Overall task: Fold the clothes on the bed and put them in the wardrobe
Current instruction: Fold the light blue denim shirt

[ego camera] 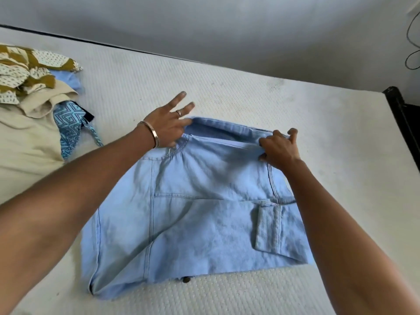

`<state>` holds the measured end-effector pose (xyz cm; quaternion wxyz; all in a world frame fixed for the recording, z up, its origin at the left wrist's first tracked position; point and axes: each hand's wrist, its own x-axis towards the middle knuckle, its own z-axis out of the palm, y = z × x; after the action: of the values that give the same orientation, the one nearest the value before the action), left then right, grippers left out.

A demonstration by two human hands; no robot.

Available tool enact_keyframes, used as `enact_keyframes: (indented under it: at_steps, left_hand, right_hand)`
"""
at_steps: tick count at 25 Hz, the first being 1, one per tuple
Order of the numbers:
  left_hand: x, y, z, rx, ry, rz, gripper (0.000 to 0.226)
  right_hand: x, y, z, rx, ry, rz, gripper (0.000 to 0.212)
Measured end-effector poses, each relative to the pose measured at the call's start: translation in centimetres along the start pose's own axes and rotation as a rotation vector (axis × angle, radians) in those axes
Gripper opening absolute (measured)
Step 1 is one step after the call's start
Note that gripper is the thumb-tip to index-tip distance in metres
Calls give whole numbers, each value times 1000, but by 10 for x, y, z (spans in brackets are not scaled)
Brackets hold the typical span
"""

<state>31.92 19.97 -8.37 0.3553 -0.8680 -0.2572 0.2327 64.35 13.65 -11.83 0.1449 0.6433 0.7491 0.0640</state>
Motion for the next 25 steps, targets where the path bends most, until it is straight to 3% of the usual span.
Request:
enact_keyframes:
  at_steps: [2,6,11,14,16,19,21,23,25]
  left_hand:
    - [-11,2,-8,-25,269,131,16]
    - [-41,27,-47,-63,632,198,46]
    - [-84,102,-79,-209,519,143,27]
    - [-96,159,-82,-311,306,86,22]
    - [-103,180,-84,-433,181,113,5]
    - [-113,186,-93,-519,228,128,15]
    - [-122,189,-100,-527,332,82,28]
    - [-130,191,-101,-538,404,69,34]
    - [-142,185,-96,-539,463,80,43]
  right_hand:
    - [-18,2,-2,-3,113,-10,29]
    - [-68,7,1,53,334,-2,30]
    - [-150,-1,19,310,414,140,31]
    - [-177,-17,34,322,222,149,40]
    - [-185,-28,33,328,55,249,47]
    - [-175,-47,14,359,79,339,27]
    - [-157,-64,1,616,107,329,20]
    - [-133,-84,-18,1184,22,432,15]
    - [-104,-113,-25,1672,-161,644,43]
